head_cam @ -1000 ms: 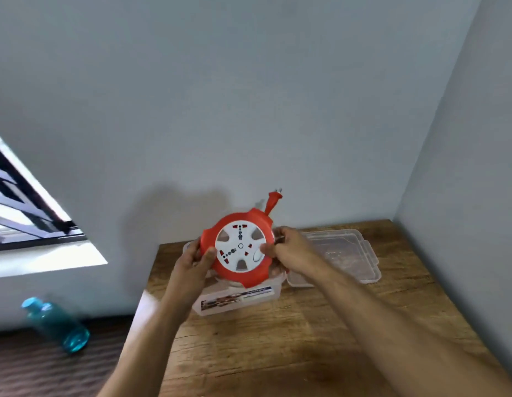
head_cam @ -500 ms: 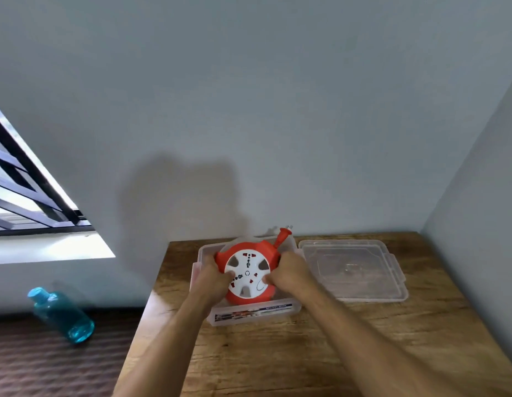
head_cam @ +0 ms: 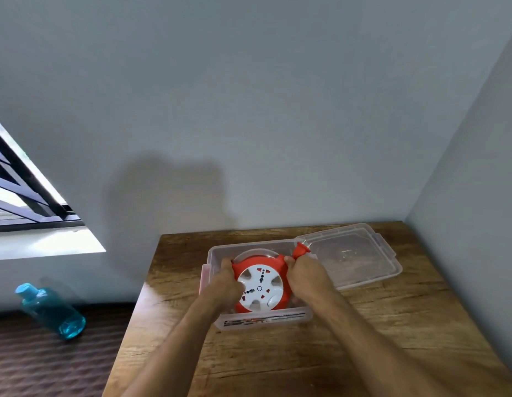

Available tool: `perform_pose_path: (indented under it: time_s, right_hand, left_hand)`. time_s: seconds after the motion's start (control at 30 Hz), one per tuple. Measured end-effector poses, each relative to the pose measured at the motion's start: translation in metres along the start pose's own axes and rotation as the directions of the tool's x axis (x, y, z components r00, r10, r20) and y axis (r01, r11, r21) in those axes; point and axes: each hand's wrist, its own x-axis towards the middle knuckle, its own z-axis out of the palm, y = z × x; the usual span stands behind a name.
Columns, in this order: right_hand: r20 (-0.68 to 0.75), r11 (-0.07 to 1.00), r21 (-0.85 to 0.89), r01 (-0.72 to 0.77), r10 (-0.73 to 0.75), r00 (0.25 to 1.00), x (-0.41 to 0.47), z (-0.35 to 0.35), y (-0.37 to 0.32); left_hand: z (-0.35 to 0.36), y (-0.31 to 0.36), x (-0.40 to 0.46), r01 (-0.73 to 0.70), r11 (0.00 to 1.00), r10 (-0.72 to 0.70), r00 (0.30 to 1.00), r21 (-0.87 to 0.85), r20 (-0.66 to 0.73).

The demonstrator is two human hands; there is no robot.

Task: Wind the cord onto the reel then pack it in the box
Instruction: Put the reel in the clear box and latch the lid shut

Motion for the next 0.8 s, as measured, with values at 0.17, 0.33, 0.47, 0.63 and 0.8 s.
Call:
perform_pose_path:
  time_s: [0.17, 0.33, 0.47, 0.63, 0.8]
  right_hand:
    - [0.028, 0.998, -0.06, -0.011, 0.013, 1.0, -0.008, -0.004, 0.007]
    - [0.017, 0.996, -0.057, 0.073, -0.072, 0.997, -0.017, -0.006, 0.014]
    - [-0.268, 0.989, 0.038, 0.143, -0.128, 0.955, -0.014, -0.018, 0.04]
    - [-0.361, 0.97, 0.193, 0.147, -0.069, 0.93, 0.002, -0.024, 0.082]
    - [0.019, 0.993, 0.026, 0.119, -0.12, 0.993, -0.001, -0.01, 0.101]
  left_hand:
    - [0.014, 0.004, -0.013, -0.071, 0.991, 0.084, 0.99, 0.11, -0.113]
    - [0.023, 0.003, -0.021, -0.114, 0.978, 0.145, 0.973, 0.174, -0.178]
    - [0.026, 0.0, -0.021, -0.183, 0.951, 0.243, 0.941, 0.251, -0.234]
    - [0.028, -0.001, -0.023, -0.195, 0.925, 0.278, 0.933, 0.326, -0.229]
    - [0.027, 0.007, -0.036, -0.217, 0.97, 0.243, 0.904, 0.114, -0.352]
